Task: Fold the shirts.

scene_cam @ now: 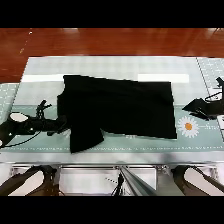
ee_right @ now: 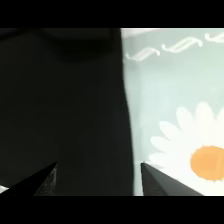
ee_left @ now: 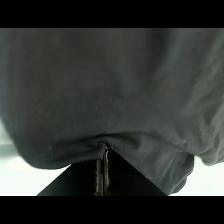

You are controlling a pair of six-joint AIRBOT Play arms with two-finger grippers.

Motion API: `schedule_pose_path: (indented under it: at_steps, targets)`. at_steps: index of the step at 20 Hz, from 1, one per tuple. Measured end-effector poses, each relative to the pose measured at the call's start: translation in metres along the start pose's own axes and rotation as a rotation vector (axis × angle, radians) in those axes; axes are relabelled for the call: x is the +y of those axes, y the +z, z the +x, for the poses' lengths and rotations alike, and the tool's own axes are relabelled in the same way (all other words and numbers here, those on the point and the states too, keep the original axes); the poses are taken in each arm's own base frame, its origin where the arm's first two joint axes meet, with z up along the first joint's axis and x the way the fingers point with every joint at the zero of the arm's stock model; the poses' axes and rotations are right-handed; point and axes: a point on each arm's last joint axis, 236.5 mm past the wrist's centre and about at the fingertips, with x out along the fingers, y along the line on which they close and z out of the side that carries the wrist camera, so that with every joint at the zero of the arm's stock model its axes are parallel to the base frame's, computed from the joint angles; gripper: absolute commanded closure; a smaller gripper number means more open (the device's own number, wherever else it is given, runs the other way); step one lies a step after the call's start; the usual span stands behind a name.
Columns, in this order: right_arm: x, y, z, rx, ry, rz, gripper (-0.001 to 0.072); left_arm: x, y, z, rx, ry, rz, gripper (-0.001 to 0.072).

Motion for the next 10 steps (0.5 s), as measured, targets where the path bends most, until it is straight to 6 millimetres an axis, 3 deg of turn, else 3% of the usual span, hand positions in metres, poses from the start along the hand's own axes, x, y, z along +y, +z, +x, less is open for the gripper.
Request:
schedule_pose_path:
  at_steps: [4, 10]
  targets:
    - [-0.016, -0.030, 0.014, 0.094, -0.041, 0.039, 0.0107, -0.003, -0.001, 0.002, 0.002, -0.003, 0.014, 0.0688]
    - [-0.019, -0.081, 0.045, 0.217, -0.002, 0.104, 0.0112, -0.007, -0.016, 0.002, 0.063, -0.018, 0.071, 0.0687]
